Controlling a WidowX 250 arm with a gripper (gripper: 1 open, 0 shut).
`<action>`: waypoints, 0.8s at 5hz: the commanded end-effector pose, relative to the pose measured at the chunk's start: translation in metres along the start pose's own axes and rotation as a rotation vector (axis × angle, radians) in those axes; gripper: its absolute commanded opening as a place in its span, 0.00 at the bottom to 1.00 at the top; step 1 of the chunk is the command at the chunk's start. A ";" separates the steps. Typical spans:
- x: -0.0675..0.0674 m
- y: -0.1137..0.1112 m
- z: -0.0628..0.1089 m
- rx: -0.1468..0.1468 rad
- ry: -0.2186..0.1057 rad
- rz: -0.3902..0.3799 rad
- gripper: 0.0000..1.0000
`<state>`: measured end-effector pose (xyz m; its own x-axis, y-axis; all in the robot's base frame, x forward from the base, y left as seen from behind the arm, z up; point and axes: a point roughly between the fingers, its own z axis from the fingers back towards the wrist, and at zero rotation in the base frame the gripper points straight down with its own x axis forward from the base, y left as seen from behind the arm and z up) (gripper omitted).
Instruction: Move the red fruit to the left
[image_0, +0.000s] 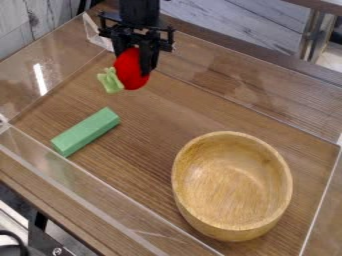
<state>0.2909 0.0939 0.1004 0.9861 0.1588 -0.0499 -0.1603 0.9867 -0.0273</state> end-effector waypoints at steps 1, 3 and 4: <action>0.014 0.008 0.015 -0.002 -0.064 0.076 0.00; 0.027 0.022 -0.004 -0.021 -0.059 0.031 1.00; 0.034 0.027 -0.012 -0.031 -0.059 0.011 0.00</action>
<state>0.3117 0.1188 0.0696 0.9847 0.1661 -0.0525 -0.1696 0.9830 -0.0702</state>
